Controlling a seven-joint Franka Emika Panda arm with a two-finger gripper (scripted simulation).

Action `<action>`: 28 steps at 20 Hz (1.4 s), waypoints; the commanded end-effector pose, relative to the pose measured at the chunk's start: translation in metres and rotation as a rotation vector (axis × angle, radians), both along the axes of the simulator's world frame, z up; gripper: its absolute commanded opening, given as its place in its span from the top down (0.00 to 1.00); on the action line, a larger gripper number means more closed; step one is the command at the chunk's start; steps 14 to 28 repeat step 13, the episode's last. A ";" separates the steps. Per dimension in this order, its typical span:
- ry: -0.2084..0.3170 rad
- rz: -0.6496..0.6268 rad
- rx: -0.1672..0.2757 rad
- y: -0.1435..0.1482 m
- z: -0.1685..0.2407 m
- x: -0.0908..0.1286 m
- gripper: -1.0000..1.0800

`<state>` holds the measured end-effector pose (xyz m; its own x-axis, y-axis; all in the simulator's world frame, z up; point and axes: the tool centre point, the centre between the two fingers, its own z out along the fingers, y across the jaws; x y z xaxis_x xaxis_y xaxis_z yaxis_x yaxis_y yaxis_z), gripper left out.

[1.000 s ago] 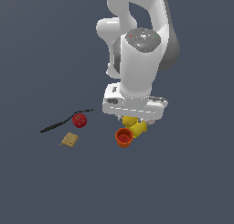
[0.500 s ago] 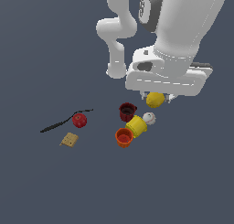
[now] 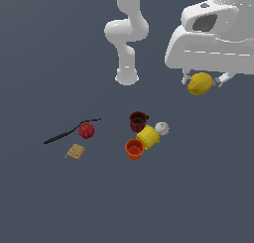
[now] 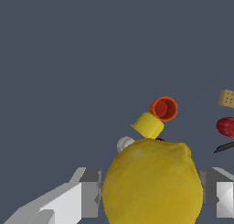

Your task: Pick up a designated object from a clutter of objects.

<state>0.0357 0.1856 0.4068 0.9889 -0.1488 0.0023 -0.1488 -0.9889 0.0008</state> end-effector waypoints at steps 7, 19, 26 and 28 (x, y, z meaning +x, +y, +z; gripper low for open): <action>0.002 -0.001 0.001 0.023 0.032 -0.001 1.00; 0.002 -0.001 0.001 0.027 0.037 -0.001 1.00; 0.002 -0.001 0.001 0.027 0.037 -0.001 1.00; 0.002 -0.001 0.001 0.027 0.037 -0.001 1.00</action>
